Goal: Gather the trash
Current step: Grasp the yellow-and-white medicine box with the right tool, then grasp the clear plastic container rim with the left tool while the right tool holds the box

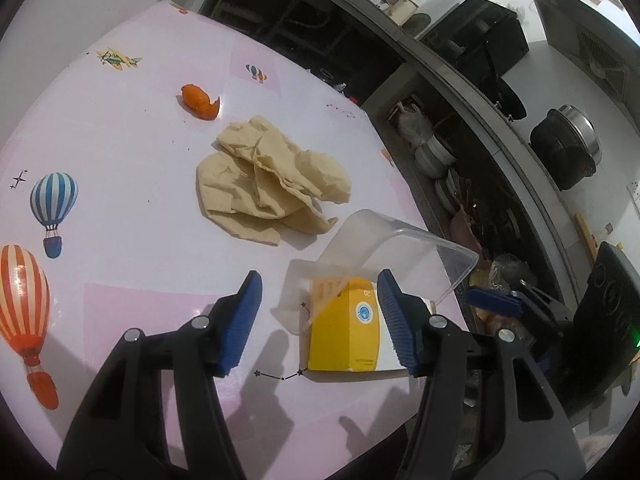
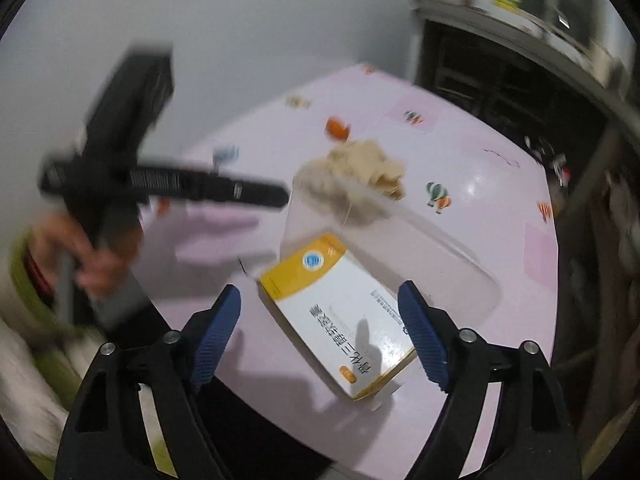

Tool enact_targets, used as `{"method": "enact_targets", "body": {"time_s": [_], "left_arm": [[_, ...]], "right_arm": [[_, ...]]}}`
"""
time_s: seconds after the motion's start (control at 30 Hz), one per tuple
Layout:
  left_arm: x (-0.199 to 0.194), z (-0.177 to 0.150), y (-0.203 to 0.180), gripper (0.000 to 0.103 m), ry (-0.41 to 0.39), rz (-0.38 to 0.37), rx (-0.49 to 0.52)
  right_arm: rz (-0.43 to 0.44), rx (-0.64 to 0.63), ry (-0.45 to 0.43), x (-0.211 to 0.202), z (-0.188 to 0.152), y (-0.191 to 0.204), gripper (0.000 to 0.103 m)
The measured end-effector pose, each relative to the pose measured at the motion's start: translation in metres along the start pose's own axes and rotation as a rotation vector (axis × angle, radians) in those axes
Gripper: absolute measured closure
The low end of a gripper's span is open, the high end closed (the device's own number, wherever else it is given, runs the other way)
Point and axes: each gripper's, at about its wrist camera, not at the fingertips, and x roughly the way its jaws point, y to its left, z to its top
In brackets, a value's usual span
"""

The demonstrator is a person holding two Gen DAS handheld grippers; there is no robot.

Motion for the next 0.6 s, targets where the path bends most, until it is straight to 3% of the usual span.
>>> {"method": "enact_targets", "body": {"time_s": [0.23, 0.6], "left_arm": [[-0.001, 0.003, 0.008, 0.048, -0.006, -0.012, -0.011], [-0.004, 0.003, 0.013, 0.047, -0.014, -0.023, -0.009]], "right_arm": [[-0.047, -0.116, 0.137, 0.052, 0.004, 0.004, 0.020], [0.027, -0.066, 0.155, 0.061, 0.008, -0.007, 0.024]]}}
